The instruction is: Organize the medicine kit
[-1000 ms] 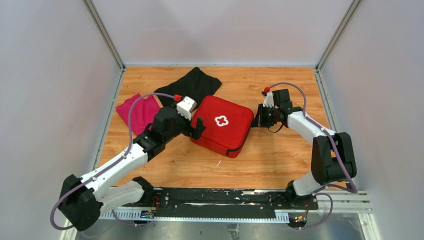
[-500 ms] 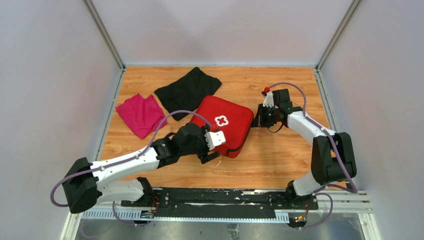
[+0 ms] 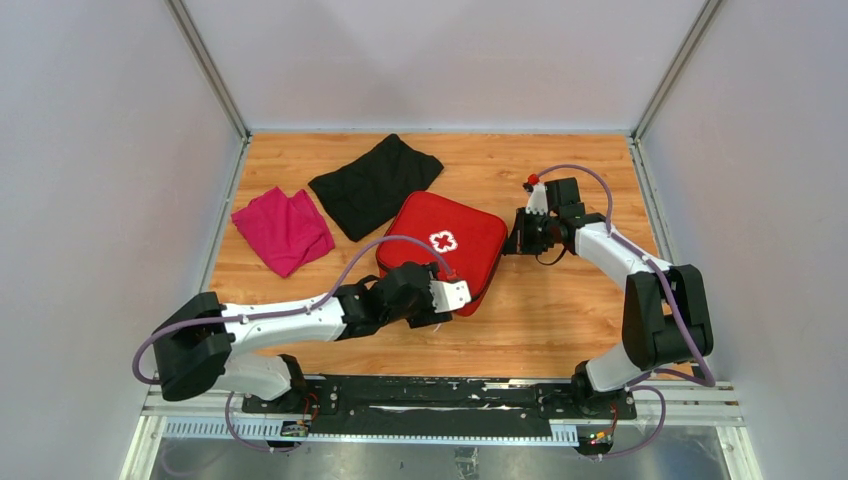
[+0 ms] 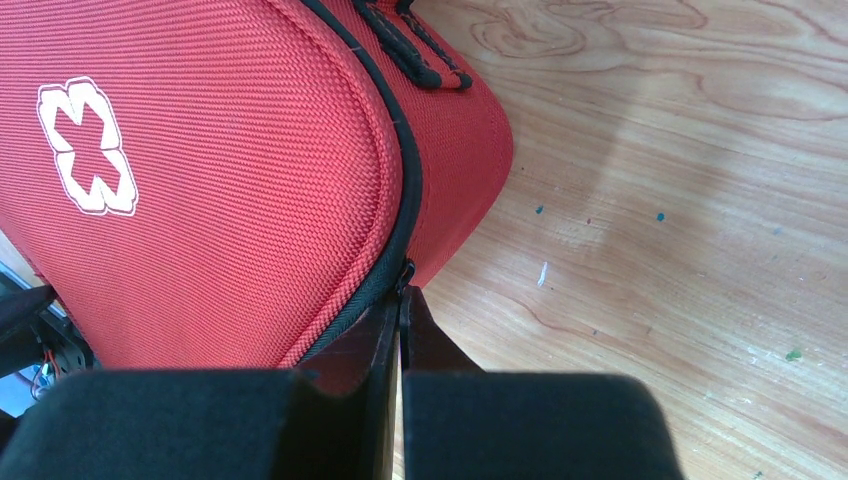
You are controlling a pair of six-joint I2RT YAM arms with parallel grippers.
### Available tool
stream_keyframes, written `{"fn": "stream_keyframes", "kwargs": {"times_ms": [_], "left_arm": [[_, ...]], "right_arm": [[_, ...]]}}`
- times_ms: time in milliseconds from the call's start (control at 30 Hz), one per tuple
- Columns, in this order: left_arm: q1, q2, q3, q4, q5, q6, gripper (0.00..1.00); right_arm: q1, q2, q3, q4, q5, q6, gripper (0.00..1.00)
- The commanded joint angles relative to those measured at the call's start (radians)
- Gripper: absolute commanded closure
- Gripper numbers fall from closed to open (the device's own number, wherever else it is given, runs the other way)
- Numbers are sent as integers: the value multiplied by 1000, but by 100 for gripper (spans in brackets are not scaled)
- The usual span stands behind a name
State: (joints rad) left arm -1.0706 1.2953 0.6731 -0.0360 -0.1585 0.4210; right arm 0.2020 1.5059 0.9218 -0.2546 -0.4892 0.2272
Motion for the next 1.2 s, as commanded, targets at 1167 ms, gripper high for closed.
{"fn": "stream_keyframes", "kwargs": {"times_ms": [1167], "left_arm": [[-6, 168, 61, 73, -123, -88, 56]], "right_arm": [[287, -221, -153, -230, -93, 42, 100]]}}
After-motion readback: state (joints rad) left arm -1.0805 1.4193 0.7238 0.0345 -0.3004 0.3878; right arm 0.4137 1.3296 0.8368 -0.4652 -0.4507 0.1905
